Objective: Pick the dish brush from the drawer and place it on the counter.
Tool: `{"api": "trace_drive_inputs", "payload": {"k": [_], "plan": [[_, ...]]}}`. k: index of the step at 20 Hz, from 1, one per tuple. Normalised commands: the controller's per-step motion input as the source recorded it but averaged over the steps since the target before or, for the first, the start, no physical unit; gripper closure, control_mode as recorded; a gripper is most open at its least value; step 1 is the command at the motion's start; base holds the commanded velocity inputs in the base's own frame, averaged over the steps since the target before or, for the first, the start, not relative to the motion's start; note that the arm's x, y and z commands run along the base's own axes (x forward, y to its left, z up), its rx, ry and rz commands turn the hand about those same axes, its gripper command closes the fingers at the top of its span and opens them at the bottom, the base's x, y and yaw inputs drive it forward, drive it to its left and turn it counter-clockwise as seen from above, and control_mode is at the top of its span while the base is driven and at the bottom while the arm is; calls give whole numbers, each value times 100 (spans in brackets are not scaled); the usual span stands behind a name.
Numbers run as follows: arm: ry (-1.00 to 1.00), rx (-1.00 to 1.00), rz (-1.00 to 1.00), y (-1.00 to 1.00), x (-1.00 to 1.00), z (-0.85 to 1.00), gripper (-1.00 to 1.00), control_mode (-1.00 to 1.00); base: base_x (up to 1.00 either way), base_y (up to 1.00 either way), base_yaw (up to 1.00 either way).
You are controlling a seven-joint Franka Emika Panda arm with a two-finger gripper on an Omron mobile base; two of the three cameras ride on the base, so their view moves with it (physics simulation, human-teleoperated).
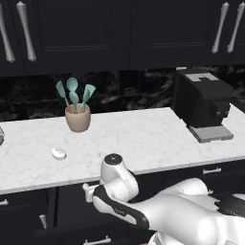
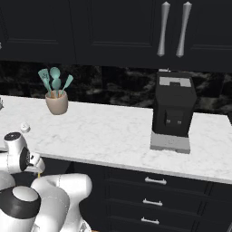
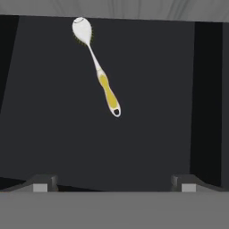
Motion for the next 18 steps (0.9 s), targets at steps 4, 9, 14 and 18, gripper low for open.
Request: {"api": "trace_drive_inputs", "payload": {"k": [4, 9, 14, 18], "plan": [[0, 0, 0, 0, 8, -13, -100, -100, 0, 0, 0], [0, 0, 0, 6, 10, -23, -100, -100, 0, 0, 0], [0, 0, 0, 13, 23, -29, -100, -100, 0, 0, 0], [0, 0, 0, 8, 24, -26, -100, -100, 0, 0, 0]]}}
